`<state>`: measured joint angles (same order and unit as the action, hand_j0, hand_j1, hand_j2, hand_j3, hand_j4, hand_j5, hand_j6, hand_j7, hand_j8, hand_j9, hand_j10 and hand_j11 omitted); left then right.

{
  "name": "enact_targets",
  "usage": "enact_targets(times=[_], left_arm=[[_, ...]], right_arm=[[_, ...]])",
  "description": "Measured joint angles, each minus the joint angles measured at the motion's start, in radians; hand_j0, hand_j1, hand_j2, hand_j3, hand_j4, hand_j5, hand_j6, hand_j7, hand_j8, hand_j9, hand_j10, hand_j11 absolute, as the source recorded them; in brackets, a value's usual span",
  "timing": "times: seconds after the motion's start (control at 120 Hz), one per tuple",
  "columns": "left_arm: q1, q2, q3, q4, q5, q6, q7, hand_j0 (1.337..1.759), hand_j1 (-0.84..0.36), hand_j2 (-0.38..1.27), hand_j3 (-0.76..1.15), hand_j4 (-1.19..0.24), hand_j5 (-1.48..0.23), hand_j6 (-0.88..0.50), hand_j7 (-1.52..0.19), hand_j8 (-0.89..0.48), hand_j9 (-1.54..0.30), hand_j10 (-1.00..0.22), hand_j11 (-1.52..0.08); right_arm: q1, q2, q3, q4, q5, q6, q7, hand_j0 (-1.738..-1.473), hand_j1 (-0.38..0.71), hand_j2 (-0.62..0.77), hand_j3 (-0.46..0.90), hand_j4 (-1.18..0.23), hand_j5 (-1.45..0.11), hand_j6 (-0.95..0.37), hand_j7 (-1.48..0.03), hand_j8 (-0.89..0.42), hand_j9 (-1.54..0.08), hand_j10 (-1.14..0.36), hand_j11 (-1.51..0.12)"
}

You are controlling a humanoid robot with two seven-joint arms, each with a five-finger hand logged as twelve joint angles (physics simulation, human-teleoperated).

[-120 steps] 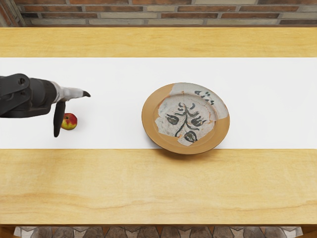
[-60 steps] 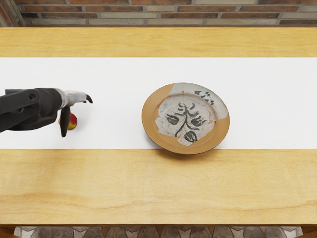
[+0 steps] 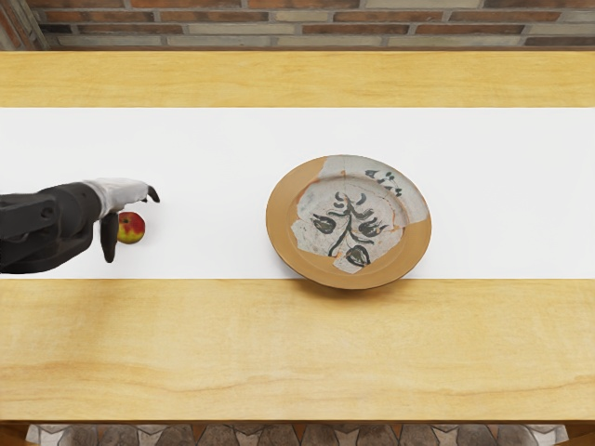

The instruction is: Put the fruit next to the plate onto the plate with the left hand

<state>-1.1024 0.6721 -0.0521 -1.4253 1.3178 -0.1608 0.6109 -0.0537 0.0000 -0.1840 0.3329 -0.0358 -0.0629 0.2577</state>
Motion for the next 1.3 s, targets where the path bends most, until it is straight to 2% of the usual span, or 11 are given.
enact_targets(times=[0.208, 0.425, 0.733, 1.233, 1.3], left_arm=[[0.024, -0.001, 0.002, -0.019, 0.040, 0.048, 0.000, 1.658, 0.08, 0.05, 0.00, -0.23, -0.29, -0.23, -0.29, -0.23, -0.29, -0.23, -0.29], [0.025, -0.006, 0.002, -0.018, 0.052, 0.060, 0.000, 1.658, 0.00, 0.06, 0.00, -0.30, -0.39, -0.30, -0.39, -0.30, -0.39, -0.30, -0.39], [0.032, -0.005, 0.009, -0.013, 0.053, 0.061, 0.000, 1.658, -0.05, 0.07, 0.00, -0.34, -0.43, -0.34, -0.43, -0.34, -0.43, -0.34, -0.43], [0.033, -0.003, 0.011, -0.012, 0.052, 0.061, 0.000, 1.658, -0.25, 0.10, 0.00, -0.50, -0.65, -0.50, -0.65, -0.50, -0.65, -0.50, -0.65], [0.044, -0.002, 0.011, -0.012, 0.054, 0.062, 0.000, 1.657, -0.27, 0.09, 0.00, -0.54, -0.67, -0.47, -0.69, -0.47, -0.69, -0.53, -0.69]], right_arm=[[0.000, 0.000, 0.000, 0.000, 0.000, 0.000, 0.000, -1.658, -0.33, 0.00, 0.00, -0.02, -0.02, -0.02, -0.02, -0.02, -0.02, -0.02, -0.02], [0.000, 0.000, 0.000, 0.000, 0.000, 0.000, 0.000, -1.658, -0.33, 0.00, 0.00, -0.02, -0.02, -0.02, -0.02, -0.02, -0.02, -0.02, -0.02], [0.000, 0.000, 0.000, 0.000, 0.000, 0.000, 0.000, -1.658, -0.33, 0.00, 0.00, -0.02, -0.02, -0.02, -0.02, -0.02, -0.02, -0.02, -0.02], [0.000, 0.000, 0.000, 0.000, 0.000, 0.000, 0.000, -1.658, -0.33, 0.00, 0.00, -0.02, -0.02, -0.02, -0.02, -0.02, -0.02, -0.02, -0.02], [0.000, 0.000, 0.000, 0.000, 0.000, 0.000, 0.000, -1.658, -0.33, 0.00, 0.00, -0.02, -0.02, -0.02, -0.02, -0.02, -0.02, -0.02, -0.02]])
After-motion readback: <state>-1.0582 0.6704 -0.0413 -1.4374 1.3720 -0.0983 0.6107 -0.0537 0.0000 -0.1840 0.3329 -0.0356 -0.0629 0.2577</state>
